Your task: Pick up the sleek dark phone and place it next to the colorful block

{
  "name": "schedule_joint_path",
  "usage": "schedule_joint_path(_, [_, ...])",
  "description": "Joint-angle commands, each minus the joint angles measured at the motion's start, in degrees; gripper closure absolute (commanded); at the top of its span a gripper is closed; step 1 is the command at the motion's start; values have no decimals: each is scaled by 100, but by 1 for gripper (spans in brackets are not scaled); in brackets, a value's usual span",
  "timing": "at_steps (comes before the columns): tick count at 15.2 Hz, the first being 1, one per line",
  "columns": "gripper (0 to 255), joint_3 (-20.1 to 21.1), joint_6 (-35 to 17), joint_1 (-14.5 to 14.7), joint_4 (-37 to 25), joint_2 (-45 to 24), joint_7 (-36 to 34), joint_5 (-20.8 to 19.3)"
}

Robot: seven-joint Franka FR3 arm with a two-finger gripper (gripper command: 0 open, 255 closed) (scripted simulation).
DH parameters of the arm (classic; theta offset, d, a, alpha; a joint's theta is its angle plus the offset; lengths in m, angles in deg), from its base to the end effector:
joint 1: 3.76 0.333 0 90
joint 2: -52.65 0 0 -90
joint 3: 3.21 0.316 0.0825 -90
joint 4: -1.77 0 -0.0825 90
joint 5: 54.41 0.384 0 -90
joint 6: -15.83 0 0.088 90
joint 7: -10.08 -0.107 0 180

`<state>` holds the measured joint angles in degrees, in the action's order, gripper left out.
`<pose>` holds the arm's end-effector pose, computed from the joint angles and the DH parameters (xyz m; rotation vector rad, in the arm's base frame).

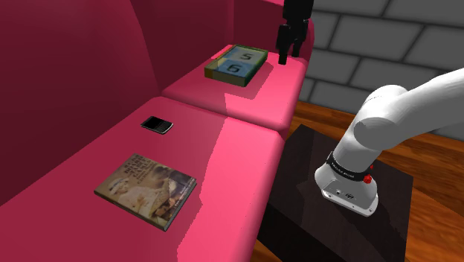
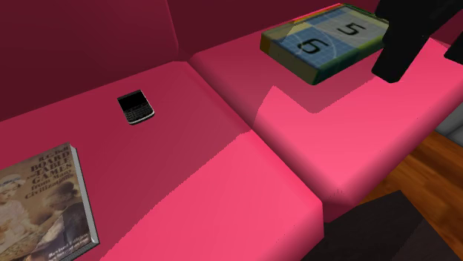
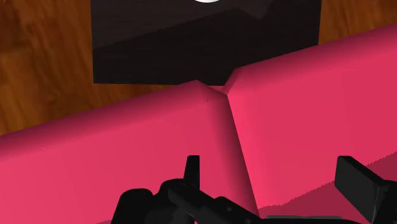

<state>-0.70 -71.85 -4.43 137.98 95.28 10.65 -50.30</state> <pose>0.3114 0.0212 0.5640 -3.0956 -0.0436 0.1605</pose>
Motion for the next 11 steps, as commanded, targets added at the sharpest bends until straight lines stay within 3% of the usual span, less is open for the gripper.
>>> schedule_joint_path(1, [0, 0, 0, 0, 0, 0, 0, 0])
schedule_joint_path(11, [0, 848, -1472, 266, -318, -1545, -780, 376])
